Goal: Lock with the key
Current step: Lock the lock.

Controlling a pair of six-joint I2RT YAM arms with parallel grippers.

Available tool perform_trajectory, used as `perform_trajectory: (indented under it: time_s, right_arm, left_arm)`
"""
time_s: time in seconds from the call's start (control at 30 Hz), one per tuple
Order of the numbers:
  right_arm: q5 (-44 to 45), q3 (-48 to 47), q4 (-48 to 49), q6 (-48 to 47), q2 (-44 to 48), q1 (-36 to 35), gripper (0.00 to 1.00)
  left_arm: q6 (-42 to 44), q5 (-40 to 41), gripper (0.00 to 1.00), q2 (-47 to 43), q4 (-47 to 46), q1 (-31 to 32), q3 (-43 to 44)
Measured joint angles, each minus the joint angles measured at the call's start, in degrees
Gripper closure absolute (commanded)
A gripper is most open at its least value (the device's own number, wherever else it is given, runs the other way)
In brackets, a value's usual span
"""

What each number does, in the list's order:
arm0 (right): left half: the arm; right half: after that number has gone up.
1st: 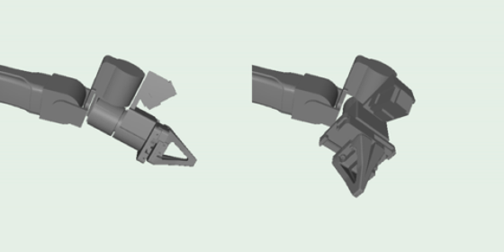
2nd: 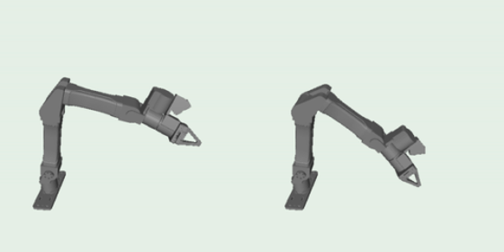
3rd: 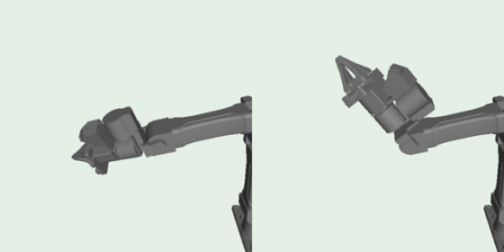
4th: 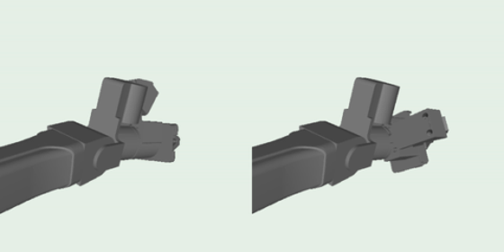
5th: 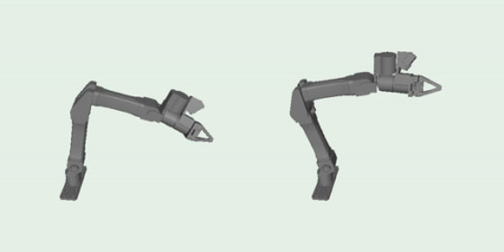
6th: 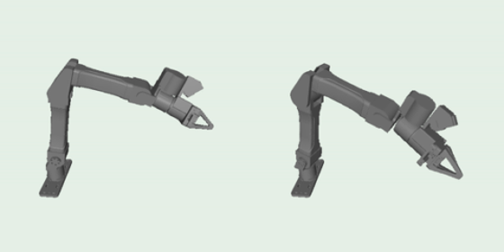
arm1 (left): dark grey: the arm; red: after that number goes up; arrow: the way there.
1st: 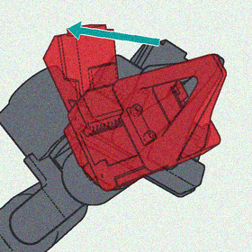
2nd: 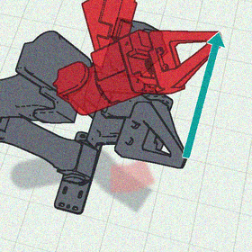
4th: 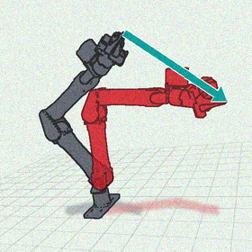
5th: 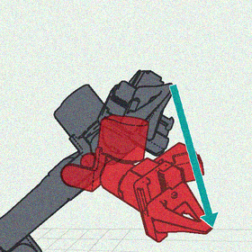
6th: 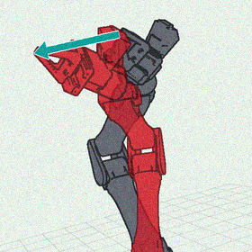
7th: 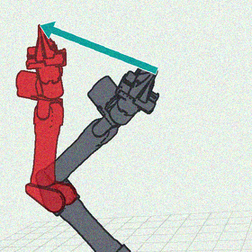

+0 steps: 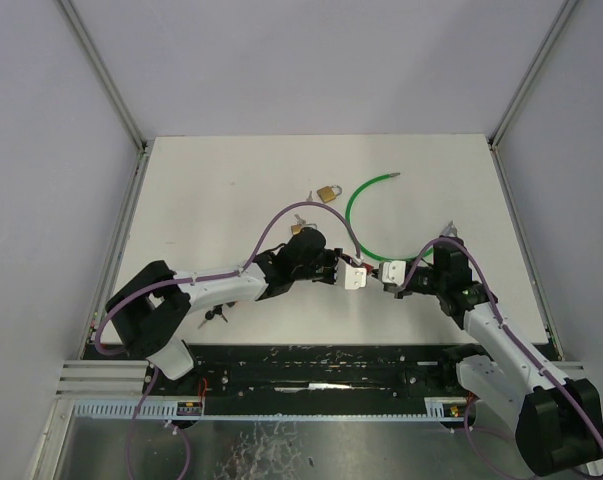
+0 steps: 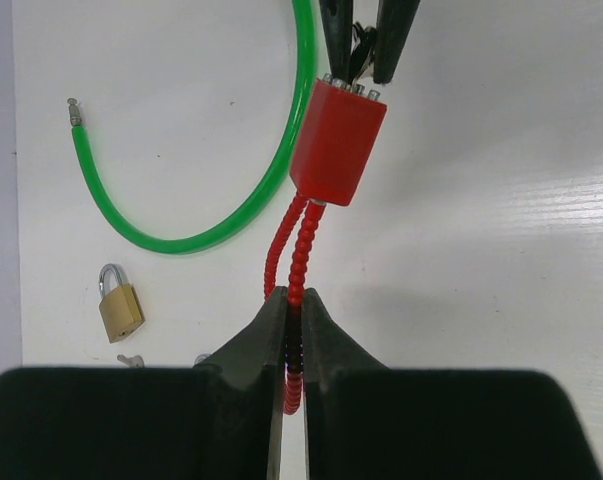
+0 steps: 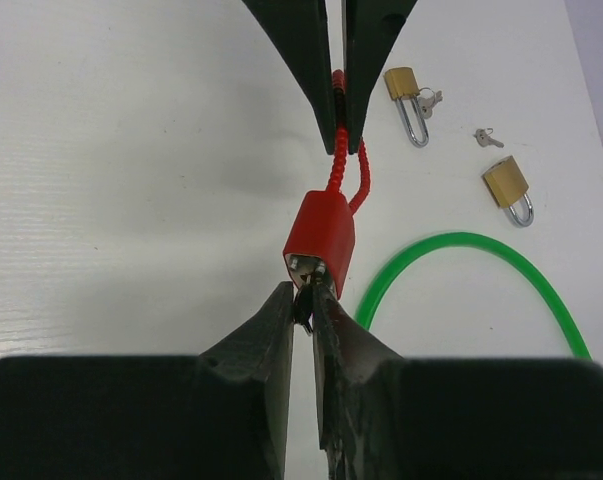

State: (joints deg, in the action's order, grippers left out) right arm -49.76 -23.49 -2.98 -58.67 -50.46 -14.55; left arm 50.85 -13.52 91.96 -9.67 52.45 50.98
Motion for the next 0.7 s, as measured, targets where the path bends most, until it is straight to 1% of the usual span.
perform_trajectory:
  time_s: [0.07, 0.17, 0.23, 0.43, 0.57, 0.7]
  right_arm:
    - [0.63, 0.02, 0.31, 0.0, -0.26, -0.22, 0.83]
    - [1.27, 0.07, 0.74, -0.04, -0.28, -0.48, 0.96]
    - [1.53, 0.09, 0.7, -0.28, 0.0, -0.52, 1.0]
    - [3.32, -0.13, -2.93, -4.39, 3.8, -0.87, 1.0]
    - [6.19, -0.96, -8.24, -12.22, 8.17, -1.29, 1.0]
    - [8.22, -2.25, -12.68, -21.44, 10.29, -1.49, 1.0]
  left_arm:
    - [0.0, -0.02, 1.0, 0.0, 0.09, -0.02, 0.0]
    - [0.0, -0.02, 1.0, 0.0, 0.15, -0.04, 0.0]
    - [0.0, -0.02, 1.0, 0.0, 0.2, -0.09, 0.0]
    - [-0.04, -1.16, 1.0, 0.0, -0.17, -0.44, 0.0]
    - [-0.44, -3.67, 1.0, 0.0, -0.46, -1.03, 0.72]
    - [-0.85, -7.8, 1.0, 1.25, 2.89, -2.51, 4.92]
